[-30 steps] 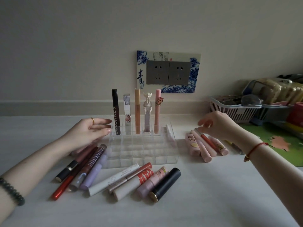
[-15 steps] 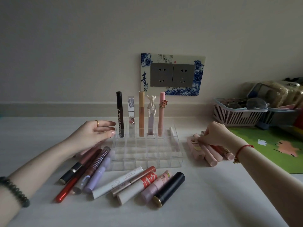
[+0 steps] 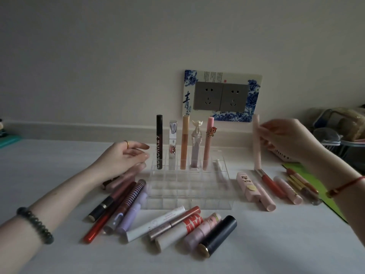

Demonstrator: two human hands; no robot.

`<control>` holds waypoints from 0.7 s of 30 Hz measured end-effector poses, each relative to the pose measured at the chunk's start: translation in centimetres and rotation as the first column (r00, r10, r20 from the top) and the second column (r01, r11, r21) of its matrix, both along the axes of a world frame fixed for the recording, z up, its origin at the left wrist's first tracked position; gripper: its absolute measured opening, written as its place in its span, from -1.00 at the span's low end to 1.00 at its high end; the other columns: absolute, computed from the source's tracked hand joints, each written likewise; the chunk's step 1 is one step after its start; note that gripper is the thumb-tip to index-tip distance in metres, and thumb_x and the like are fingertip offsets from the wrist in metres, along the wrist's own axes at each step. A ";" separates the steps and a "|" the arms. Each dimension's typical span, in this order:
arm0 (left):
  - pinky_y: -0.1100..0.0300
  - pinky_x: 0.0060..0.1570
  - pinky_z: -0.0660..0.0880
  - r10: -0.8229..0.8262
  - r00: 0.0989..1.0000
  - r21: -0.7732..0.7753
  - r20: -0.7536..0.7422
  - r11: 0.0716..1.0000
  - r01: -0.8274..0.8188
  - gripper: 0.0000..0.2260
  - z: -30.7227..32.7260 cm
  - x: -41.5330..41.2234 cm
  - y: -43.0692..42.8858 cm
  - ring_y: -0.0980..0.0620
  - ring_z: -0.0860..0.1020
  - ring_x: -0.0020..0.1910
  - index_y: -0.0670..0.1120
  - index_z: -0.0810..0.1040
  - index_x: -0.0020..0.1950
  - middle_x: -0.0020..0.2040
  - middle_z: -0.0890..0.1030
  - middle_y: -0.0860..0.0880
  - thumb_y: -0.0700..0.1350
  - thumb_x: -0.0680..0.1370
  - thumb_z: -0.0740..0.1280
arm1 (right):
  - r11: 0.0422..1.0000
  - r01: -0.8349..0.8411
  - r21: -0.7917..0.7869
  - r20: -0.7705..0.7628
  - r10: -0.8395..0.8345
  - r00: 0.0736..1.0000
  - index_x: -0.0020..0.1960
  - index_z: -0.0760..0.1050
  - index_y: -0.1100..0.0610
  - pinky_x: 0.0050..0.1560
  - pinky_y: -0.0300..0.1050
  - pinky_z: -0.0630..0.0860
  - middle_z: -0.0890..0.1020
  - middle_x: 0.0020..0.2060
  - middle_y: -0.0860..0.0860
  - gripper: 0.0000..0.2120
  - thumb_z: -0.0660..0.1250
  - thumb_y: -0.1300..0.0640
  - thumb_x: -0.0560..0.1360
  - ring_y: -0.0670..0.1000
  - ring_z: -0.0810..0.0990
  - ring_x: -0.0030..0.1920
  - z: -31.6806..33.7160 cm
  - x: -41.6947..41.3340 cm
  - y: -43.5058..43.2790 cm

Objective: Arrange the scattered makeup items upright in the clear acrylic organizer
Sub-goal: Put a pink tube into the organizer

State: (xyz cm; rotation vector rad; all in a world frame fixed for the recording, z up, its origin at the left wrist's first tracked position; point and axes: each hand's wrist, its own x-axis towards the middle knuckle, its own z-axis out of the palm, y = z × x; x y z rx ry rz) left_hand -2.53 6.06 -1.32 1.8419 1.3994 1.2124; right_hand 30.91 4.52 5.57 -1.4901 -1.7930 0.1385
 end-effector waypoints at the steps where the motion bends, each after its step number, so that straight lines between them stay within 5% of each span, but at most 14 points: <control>1: 0.36 -0.23 0.50 0.017 0.999 0.010 0.036 1.000 -0.018 -0.88 0.3 -0.1 -0.1 0.05 0.60 -0.19 -0.03 0.56 -0.03 -0.15 0.63 -0.04 -0.16 0.45 0.36 | 0.998 -0.058 0.028 -0.073 0.060 0.996 -0.02 0.54 0.20 -0.38 -0.30 0.51 0.57 -0.35 -0.05 -0.84 0.24 0.16 0.47 -0.10 0.55 -0.35 0.5 -0.8 -0.5; 5: 0.42 -0.33 0.49 0.022 0.991 0.134 0.134 0.990 -0.040 -0.94 1.8 -0.5 -0.4 0.23 0.55 -0.42 -0.04 0.55 -0.17 -0.38 0.61 0.03 -0.19 0.47 0.33 | 0.950 -0.301 0.079 -0.267 0.311 0.912 -0.11 0.50 0.12 -0.27 -0.35 0.57 0.60 -0.29 0.01 -0.93 0.23 0.18 0.46 -0.16 0.59 -0.38 1.3 -5.0 -1.9; 9: 0.35 -0.28 0.53 -0.078 0.977 0.186 0.199 0.982 0.040 -0.97 2.8 -0.2 -1.0 0.20 0.57 -0.36 -0.03 0.55 -0.15 -0.37 0.64 0.10 -0.15 0.44 0.34 | 0.889 -0.439 0.129 -0.318 0.456 0.831 -0.16 0.47 0.08 -0.24 -0.32 0.58 0.59 -0.30 -0.01 -0.92 0.22 0.21 0.46 -0.15 0.60 -0.34 0.7 -10.0 -2.2; 13: 0.33 -0.20 0.55 -0.146 0.968 0.163 0.205 0.980 0.113 -0.82 2.8 0.7 -1.4 0.17 0.61 -0.24 0.05 0.55 -0.09 -0.19 0.65 0.06 -0.01 0.32 0.37 | 0.884 -0.435 0.174 -0.261 0.467 0.845 -0.08 0.49 0.18 -0.23 -0.27 0.59 0.59 -0.29 -0.04 -0.92 0.24 0.21 0.47 -0.11 0.61 -0.32 -1.2 -14.1 -1.0; 21: 0.30 -0.12 0.52 -0.102 0.987 0.117 0.122 0.989 0.088 -0.87 1.2 1.5 -1.1 0.19 0.60 -0.19 0.08 0.57 -0.13 -0.21 0.65 0.11 -0.16 0.41 0.40 | 0.904 -0.376 0.204 -0.196 0.414 0.889 -0.03 0.52 0.24 -0.19 -0.24 0.60 0.61 -0.24 0.02 -0.88 0.28 0.22 0.47 -0.04 0.62 -0.25 -4.3 -16.5 1.2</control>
